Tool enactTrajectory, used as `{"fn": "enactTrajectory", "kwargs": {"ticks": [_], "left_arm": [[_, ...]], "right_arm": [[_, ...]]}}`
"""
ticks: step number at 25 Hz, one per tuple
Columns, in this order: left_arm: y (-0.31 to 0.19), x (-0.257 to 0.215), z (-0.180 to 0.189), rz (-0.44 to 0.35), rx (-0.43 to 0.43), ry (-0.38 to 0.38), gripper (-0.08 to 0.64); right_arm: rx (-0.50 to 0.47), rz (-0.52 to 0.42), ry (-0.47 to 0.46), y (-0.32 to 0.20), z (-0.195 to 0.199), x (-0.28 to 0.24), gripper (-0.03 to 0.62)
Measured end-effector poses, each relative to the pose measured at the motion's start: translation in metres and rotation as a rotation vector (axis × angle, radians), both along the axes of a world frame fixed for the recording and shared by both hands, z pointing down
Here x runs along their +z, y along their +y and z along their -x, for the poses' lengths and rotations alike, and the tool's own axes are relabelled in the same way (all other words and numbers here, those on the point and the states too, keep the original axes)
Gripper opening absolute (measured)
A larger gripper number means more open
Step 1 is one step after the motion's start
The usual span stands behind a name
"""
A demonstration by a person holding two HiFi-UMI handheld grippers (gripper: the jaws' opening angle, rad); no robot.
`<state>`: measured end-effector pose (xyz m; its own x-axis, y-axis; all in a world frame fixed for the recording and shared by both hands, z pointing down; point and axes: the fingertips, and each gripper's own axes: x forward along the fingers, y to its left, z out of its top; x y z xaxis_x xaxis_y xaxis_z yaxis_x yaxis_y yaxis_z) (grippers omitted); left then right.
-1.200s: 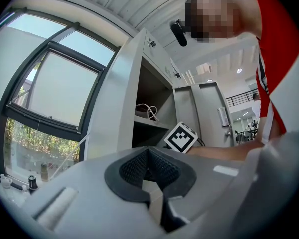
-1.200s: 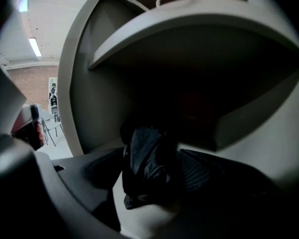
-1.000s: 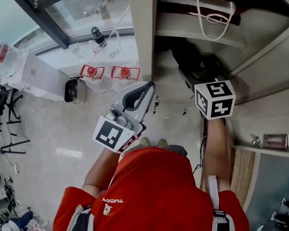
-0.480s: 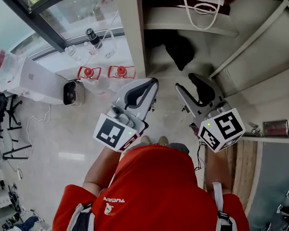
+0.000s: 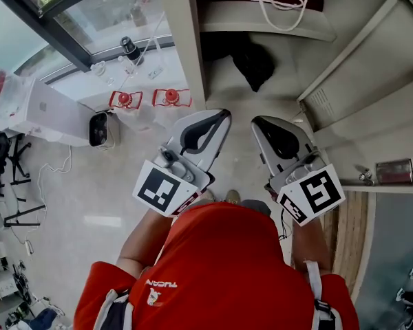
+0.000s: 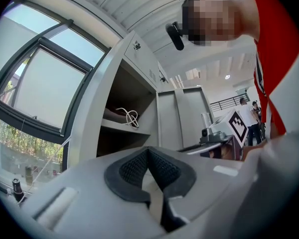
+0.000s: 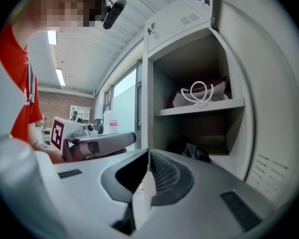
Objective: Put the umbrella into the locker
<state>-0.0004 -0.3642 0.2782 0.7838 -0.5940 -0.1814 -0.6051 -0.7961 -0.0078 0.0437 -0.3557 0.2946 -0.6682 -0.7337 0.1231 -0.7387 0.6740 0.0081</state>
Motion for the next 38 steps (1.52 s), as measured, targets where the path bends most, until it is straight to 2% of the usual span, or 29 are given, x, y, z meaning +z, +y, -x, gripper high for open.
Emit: {"fn": "enactTrajectory", "kwargs": {"ticks": [15, 38], "left_arm": [[0.009, 0.006, -0.005, 0.019, -0.001, -0.013, 0.005], [0.025, 0.008, -0.008, 0.018, -0.002, -0.034, 0.005]], "right_arm": [[0.012, -0.065, -0.015, 0.011, -0.005, -0.005, 0.003], [-0.034, -0.049, -0.034, 0.032, 0.001, -0.001, 0.002]]}}
